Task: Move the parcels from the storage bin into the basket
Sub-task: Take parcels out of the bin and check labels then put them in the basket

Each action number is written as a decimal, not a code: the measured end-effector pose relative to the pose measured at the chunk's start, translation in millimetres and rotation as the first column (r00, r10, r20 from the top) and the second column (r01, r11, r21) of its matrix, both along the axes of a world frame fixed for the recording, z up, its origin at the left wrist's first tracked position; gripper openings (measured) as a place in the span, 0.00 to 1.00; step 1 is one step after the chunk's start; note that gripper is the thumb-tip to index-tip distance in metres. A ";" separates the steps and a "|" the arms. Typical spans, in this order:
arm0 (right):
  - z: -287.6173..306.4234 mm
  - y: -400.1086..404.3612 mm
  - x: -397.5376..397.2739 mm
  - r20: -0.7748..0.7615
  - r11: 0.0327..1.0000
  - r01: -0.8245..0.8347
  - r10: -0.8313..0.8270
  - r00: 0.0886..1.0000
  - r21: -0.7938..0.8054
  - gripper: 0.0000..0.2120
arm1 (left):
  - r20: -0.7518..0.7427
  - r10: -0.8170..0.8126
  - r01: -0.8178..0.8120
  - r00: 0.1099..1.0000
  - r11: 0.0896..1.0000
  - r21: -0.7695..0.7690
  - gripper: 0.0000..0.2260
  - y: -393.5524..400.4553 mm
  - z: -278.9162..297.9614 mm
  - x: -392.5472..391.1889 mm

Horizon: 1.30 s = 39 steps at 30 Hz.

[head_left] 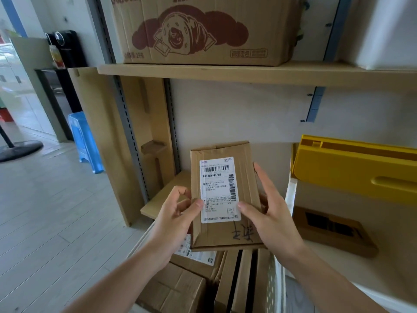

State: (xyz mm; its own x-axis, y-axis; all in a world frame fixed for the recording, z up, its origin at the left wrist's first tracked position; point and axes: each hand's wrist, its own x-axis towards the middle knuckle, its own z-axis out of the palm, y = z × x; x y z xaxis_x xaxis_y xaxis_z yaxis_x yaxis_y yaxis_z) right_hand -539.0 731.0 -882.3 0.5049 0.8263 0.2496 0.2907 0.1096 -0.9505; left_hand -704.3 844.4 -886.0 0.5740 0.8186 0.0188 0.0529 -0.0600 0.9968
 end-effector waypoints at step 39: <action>0.6 -98.5 38.3 0.476 0.937 0.225 -0.074 0.876 -0.269 0.30 | -0.969 -0.215 0.992 0.122 0.047 0.114 0.20 -59.0 -105.0 82.3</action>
